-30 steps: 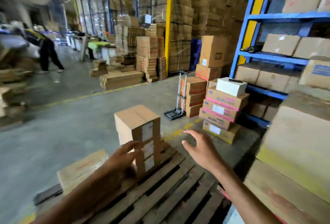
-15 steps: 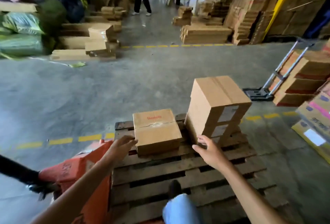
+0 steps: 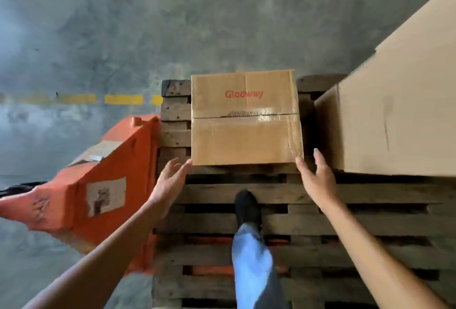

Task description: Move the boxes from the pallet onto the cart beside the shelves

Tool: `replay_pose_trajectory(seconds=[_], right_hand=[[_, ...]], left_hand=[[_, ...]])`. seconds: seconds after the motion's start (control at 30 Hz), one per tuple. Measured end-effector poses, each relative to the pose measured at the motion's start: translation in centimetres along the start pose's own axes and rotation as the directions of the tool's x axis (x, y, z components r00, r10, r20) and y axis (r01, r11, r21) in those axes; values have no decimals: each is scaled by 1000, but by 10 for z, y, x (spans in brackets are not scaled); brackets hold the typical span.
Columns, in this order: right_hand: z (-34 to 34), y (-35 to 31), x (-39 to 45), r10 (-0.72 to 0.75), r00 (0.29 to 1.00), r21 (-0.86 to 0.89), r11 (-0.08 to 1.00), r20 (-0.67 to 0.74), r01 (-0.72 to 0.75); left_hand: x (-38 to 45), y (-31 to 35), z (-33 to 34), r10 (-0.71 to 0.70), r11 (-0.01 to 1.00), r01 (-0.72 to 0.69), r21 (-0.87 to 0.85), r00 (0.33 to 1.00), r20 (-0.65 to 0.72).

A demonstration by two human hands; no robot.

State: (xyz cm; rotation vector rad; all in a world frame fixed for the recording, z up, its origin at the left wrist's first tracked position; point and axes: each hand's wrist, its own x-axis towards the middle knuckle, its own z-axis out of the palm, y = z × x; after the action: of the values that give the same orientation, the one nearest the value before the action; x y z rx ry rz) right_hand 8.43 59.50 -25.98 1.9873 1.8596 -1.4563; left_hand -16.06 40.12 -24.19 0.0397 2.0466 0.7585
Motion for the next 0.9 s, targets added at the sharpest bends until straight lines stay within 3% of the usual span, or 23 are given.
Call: replay_pose_trajectory(seconds=[0.17, 0.33, 0.47, 0.7, 0.8, 0.9], right_hand=[[27, 16, 101, 51, 999, 7, 999, 11, -51], [47, 25, 140, 122, 991, -1, 993, 59, -122], [31, 27, 131, 37, 993, 138, 989, 111, -52], [-19, -34, 33, -230, 972, 335, 921, 49, 201], [-40, -62, -55, -321, 947, 352, 886, -6, 302], [-56, -79, -180, -431, 887, 346, 817, -163, 461]], left_hand=[[93, 3, 43, -4, 1000, 0, -31, 991, -137], [143, -10, 59, -26, 1000, 25, -13, 998, -58], [135, -9, 53, 4, 993, -4, -114, 1000, -1], [41, 17, -10, 154, 952, -147, -269, 988, 2], [-23, 5, -53, 191, 930, -174, -323, 981, 23], [-115, -8, -110, 327, 881, -311, -356, 945, -16]])
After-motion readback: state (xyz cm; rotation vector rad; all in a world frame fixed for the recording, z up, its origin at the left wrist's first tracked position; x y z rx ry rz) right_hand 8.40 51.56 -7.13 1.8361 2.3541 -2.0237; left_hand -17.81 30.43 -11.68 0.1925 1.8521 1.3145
